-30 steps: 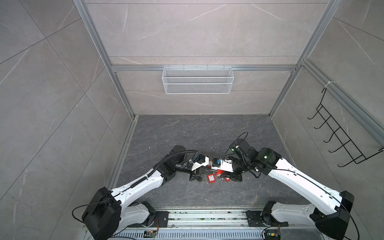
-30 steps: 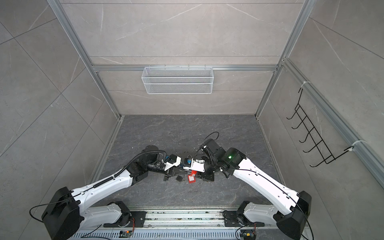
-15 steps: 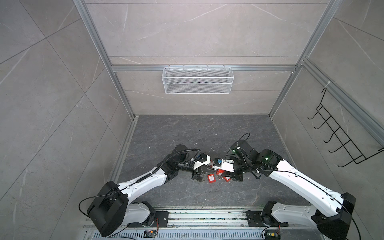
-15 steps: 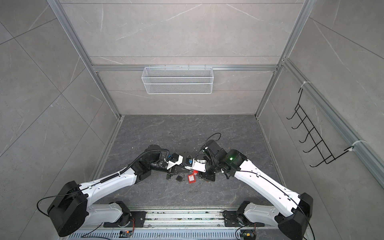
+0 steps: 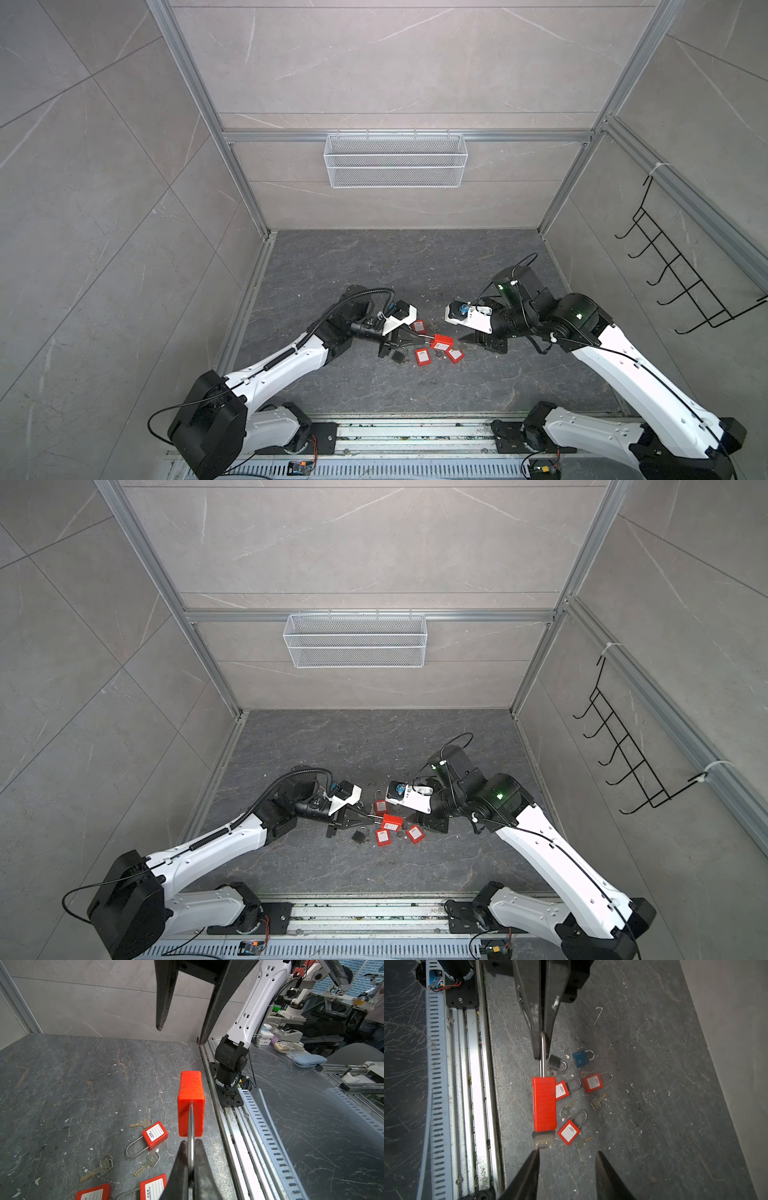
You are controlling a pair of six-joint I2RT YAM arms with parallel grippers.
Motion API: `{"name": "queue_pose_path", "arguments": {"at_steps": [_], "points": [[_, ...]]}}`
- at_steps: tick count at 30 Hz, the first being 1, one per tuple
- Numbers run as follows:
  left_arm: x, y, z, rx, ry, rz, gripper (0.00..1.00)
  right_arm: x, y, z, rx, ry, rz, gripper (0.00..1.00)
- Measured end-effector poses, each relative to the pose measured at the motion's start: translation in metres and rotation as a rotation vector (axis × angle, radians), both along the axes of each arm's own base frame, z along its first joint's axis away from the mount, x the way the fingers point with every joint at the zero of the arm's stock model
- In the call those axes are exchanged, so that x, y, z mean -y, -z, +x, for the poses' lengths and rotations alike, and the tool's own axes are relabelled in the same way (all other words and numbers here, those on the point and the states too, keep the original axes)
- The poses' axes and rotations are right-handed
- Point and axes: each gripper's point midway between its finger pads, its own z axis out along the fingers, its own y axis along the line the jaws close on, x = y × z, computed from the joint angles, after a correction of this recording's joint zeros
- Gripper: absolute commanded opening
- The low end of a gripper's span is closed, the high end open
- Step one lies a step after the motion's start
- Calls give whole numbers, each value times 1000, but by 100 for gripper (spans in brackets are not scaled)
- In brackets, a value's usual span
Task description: Lock with the key
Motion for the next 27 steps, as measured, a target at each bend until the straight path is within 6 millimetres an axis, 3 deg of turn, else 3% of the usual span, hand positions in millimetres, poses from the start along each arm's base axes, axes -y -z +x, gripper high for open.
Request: {"name": "queue_pose_path", "arguments": {"at_steps": [9,27], "points": [[-2,-4,-5,-11,21,-3,0,-7,37,-9,-213,-25,-80,42],[1,-7,-14,-2,39,-5,0,-18,54,-31,-410,-51,-52,29]]}}
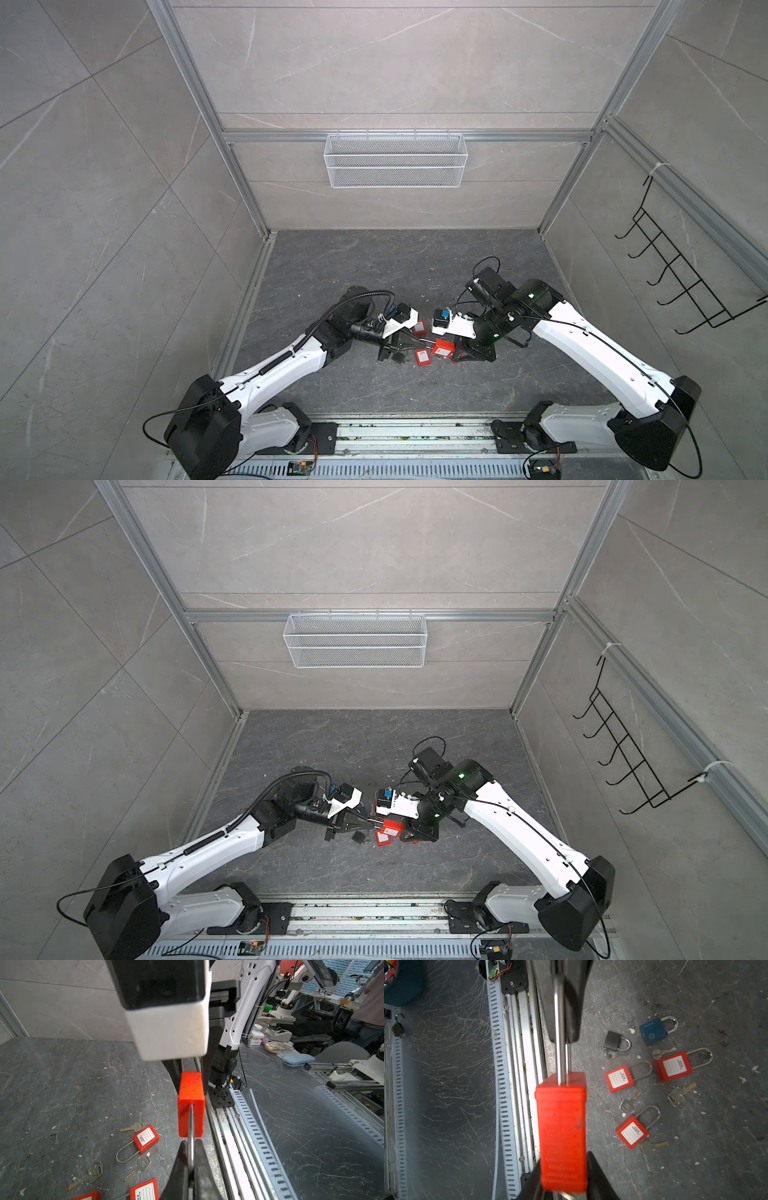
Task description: Lock with the key
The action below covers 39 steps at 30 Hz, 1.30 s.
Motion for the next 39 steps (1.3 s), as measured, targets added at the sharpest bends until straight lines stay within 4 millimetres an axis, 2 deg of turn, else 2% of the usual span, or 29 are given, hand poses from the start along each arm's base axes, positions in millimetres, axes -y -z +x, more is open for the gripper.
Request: {"name": "queue_pose_path", "arguments": {"at_steps": [5,11,14,19,22,26,36,39], "points": [[0,0,1,-1,-6,2,0,0,4,0,-8,15,0,23],[1,-1,2,5,-12,-4,0,4,5,4,60,46,15,16],[1,-2,3,4,-13,-6,0,7,2,7,115,62,27,18],[1,-3,3,8,-14,-8,0,11,-2,17,223,95,58,31],[2,-4,4,3,-12,-4,0,12,-7,17,262,92,78,33],[3,-8,5,3,-8,1,0,10,-12,15,278,74,103,25],[3,-8,7,25,7,53,0,1,-6,9,199,26,106,0],[1,-11,9,41,11,60,0,2,-9,9,215,21,115,0]]}}
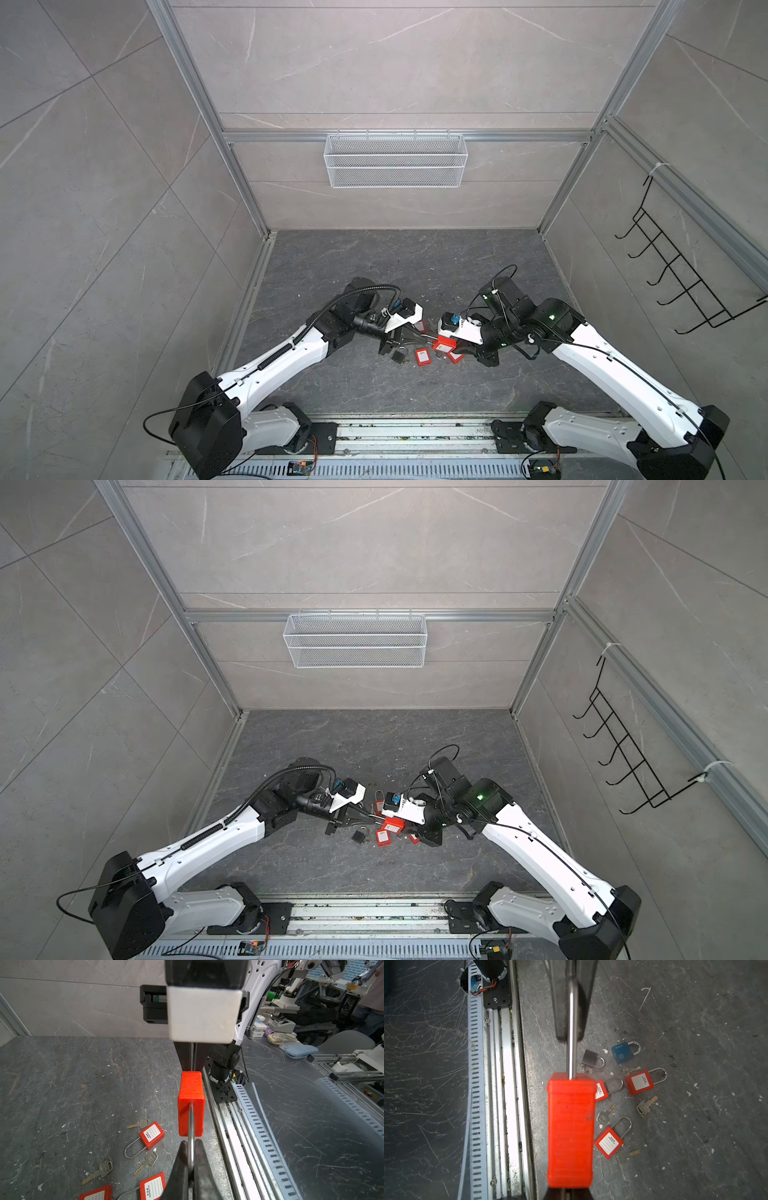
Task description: Lock with the key
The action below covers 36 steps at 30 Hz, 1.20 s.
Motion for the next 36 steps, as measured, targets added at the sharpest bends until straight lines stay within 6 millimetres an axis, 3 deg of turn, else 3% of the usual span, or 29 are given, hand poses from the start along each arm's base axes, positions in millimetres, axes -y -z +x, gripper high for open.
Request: {"name": "queue_pose_path", "arguments": {"at_steps": [7,15,26,30,36], "points": [[-6,-11,16,-1,42,-6,0,-2,-10,10,76,20,37,0],[5,-20,34,58,125,12,0,9,-17,26,127,92,90,0],[-16,-5,47,60,67,17,0,42,9,8,32,131,-40,0],[-16,-9,51,47,66,60,0,53,15,21,65,185,-101,0],[3,-4,78,-23,92,146,0,76,18,45,154,320,-180,0]]}}
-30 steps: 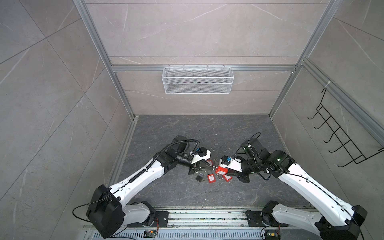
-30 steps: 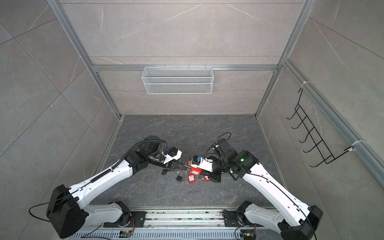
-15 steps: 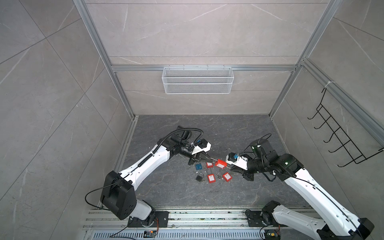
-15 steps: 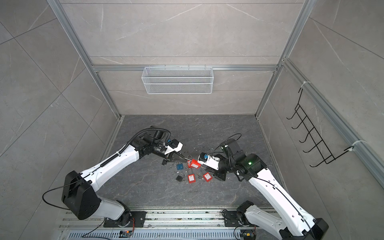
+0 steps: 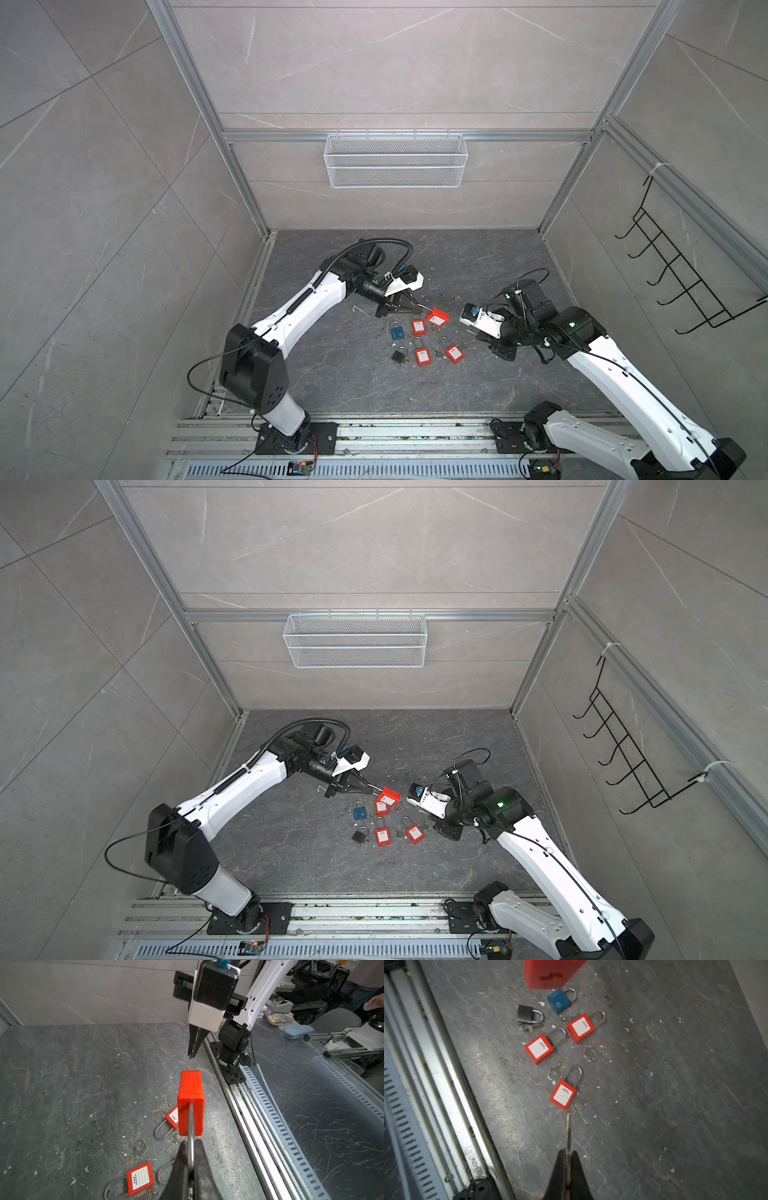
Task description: Lock with the key
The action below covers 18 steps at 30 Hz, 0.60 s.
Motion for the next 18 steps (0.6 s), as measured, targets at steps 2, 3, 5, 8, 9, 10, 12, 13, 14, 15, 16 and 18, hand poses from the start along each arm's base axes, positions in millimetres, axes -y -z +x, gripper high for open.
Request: {"name": "queue_pose_path", "arguments": {"at_steps": [2,3,5,8,9,10,12,13,14,15,16,18], "points": [[8,13,10,-44,3,54,0,6,-2,5,28,39,-19,0],[12,21,14,-67,6,81,0,8,-3,6,35,51,-26,0],[24,40,22,-106,16,148,0,14,-1,9,40,81,-52,0],[44,68,32,-148,41,237,0,24,2,12,45,124,-100,0],[50,77,35,-158,47,259,0,27,2,13,47,138,-113,0],[56,85,39,-167,52,276,0,30,2,13,49,151,-125,0],[66,101,45,-185,61,316,0,33,3,14,52,168,-134,0],[71,108,47,-194,64,333,0,34,2,15,54,174,-136,0],[75,115,50,-199,65,350,0,34,2,15,55,179,-135,0],[78,121,53,-206,63,363,0,34,2,15,55,183,-134,0],[82,128,57,-211,60,375,0,34,2,15,55,187,-132,0],[86,142,64,-223,48,407,0,34,2,14,52,192,-129,0]]}}
